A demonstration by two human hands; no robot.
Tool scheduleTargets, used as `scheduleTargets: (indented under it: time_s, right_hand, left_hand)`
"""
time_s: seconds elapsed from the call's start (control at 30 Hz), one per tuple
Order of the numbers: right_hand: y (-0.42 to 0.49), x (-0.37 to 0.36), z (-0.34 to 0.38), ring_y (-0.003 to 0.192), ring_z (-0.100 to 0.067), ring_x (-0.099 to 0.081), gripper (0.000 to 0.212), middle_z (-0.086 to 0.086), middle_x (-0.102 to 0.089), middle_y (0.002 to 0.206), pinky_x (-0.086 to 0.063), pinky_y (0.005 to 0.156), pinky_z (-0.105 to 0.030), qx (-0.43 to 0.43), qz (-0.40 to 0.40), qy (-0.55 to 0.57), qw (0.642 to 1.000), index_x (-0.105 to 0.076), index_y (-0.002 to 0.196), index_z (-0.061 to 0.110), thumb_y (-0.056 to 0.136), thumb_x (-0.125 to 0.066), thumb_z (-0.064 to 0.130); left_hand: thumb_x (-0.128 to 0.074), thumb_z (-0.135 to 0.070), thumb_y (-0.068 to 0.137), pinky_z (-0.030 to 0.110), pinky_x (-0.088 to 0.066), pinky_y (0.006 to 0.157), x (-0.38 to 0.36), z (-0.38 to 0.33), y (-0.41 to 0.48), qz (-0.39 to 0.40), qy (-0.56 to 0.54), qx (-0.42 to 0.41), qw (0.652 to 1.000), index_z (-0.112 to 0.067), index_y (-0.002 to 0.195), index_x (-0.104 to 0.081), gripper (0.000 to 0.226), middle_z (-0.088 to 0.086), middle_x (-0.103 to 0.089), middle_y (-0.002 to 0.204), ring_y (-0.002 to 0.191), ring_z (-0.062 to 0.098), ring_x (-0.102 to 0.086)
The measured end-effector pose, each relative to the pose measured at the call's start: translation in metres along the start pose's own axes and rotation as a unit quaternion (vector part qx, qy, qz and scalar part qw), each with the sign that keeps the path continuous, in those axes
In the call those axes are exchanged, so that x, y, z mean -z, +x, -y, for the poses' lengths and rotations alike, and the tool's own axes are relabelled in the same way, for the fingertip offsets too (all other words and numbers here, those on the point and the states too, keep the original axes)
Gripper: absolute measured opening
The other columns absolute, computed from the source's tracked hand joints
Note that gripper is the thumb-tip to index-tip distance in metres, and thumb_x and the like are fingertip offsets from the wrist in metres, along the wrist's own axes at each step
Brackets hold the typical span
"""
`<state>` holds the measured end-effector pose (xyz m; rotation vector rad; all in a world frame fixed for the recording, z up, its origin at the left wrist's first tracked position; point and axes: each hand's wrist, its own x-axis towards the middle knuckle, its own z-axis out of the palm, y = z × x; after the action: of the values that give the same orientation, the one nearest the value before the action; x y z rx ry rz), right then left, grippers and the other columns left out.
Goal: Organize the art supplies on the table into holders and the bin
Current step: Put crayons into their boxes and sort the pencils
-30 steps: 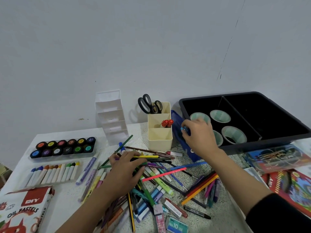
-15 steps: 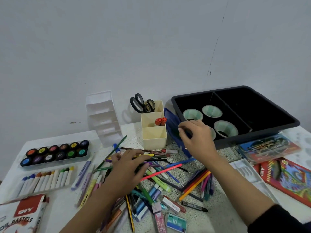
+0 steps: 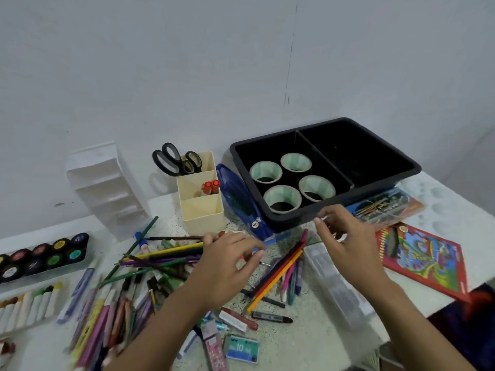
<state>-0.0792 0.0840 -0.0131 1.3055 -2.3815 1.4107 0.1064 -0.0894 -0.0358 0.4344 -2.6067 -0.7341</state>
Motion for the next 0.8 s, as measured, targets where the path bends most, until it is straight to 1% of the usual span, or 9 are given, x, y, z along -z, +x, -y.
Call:
scheduleTargets:
  time_s: [0.13,0.23,0.3,0.33,0.43,0.53,0.6,0.7,0.8]
  right_hand:
    - [0.008,0.021,-0.045,0.070,-0.006,-0.058,0.016,0.015,-0.059,0.073,-0.039,0.059,-0.011,0.046,0.105,-0.024,0.993,-0.062,0.086,0.025,0.094,-0.066,0.012]
    - [0.012,0.029,-0.077,0.075,0.001,-0.057,0.009,0.022,-0.058,0.079,-0.046,0.067,-0.019,0.098,0.187,-0.063,0.975,-0.065,0.089,0.026,0.094,-0.066,0.018]
    - [0.011,0.036,-0.094,0.081,0.008,-0.053,0.004,0.029,-0.054,0.084,-0.044,0.074,-0.022,0.114,0.230,-0.073,0.964,-0.067,0.094,0.029,0.094,-0.063,0.027]
    - [0.010,0.038,-0.099,0.084,0.008,-0.051,0.009,0.031,-0.053,0.088,-0.042,0.078,-0.022,0.126,0.246,-0.073,0.958,-0.068,0.097,0.030,0.094,-0.060,0.033]
    - [0.004,0.040,-0.105,0.094,-0.002,-0.050,0.027,0.022,-0.057,0.098,-0.044,0.084,-0.028,0.166,0.285,-0.069,0.942,-0.069,0.101,0.029,0.093,-0.050,0.048]
    - [0.000,0.033,-0.106,0.099,-0.007,-0.046,0.025,0.016,-0.057,0.101,-0.046,0.083,-0.036,0.199,0.300,-0.067,0.930,-0.070,0.101,0.029,0.093,-0.053,0.045]
    - [0.000,0.026,-0.102,0.099,-0.007,-0.044,0.022,0.015,-0.056,0.099,-0.043,0.081,-0.035,0.229,0.309,-0.063,0.921,-0.072,0.100,0.029,0.094,-0.055,0.043]
    - [0.000,0.013,-0.089,0.100,-0.010,-0.046,0.020,0.014,-0.059,0.099,-0.036,0.079,-0.032,0.277,0.337,-0.059,0.898,-0.072,0.096,0.028,0.093,-0.057,0.042]
    - [0.001,-0.003,-0.078,0.109,-0.014,-0.048,0.017,0.014,-0.063,0.109,-0.031,0.081,-0.033,0.323,0.365,-0.088,0.869,-0.073,0.099,0.028,0.091,-0.060,0.037]
  left_hand:
    - [-0.051,-0.050,0.099,0.037,-0.027,0.089,-0.024,-0.016,0.011,0.039,0.054,0.014,0.998,-0.042,0.105,-0.063,0.016,-0.020,-0.059,0.089,0.089,-0.002,-0.050]
    - [-0.051,-0.051,0.098,0.038,-0.029,0.092,-0.043,-0.031,0.013,0.062,0.062,0.022,0.996,-0.042,0.103,-0.062,0.016,-0.022,-0.059,0.092,0.092,-0.005,-0.049]
    - [-0.050,-0.053,0.096,0.037,-0.028,0.092,-0.056,-0.045,0.015,0.076,0.077,0.022,0.994,-0.043,0.106,-0.062,0.018,-0.022,-0.059,0.096,0.094,-0.007,-0.045]
    - [-0.051,-0.053,0.096,0.037,-0.027,0.091,-0.061,-0.052,0.015,0.082,0.096,0.026,0.992,-0.044,0.109,-0.062,0.020,-0.022,-0.058,0.098,0.096,-0.006,-0.044]
    - [-0.042,-0.056,0.093,0.037,-0.026,0.082,-0.072,-0.065,0.014,0.080,0.162,0.043,0.983,-0.046,0.109,-0.063,0.028,-0.022,-0.056,0.099,0.097,0.003,-0.048]
    - [-0.052,-0.047,0.089,0.037,-0.021,0.076,-0.078,-0.066,0.005,0.065,0.187,0.082,0.977,-0.045,0.104,-0.070,0.023,-0.022,-0.055,0.095,0.095,0.009,-0.052]
    - [-0.060,-0.041,0.086,0.036,-0.018,0.073,-0.080,-0.065,-0.002,0.047,0.198,0.109,0.973,-0.044,0.103,-0.073,0.021,-0.021,-0.055,0.093,0.092,0.010,-0.053]
    - [-0.069,-0.036,0.087,0.037,-0.024,0.076,-0.080,-0.063,-0.010,0.022,0.210,0.142,0.967,-0.043,0.103,-0.074,0.018,-0.018,-0.053,0.093,0.090,0.011,-0.054]
    - [-0.068,-0.035,0.090,0.038,-0.027,0.076,-0.080,-0.062,-0.014,0.012,0.216,0.161,0.963,-0.043,0.110,-0.070,0.022,-0.016,-0.053,0.097,0.093,0.012,-0.054]
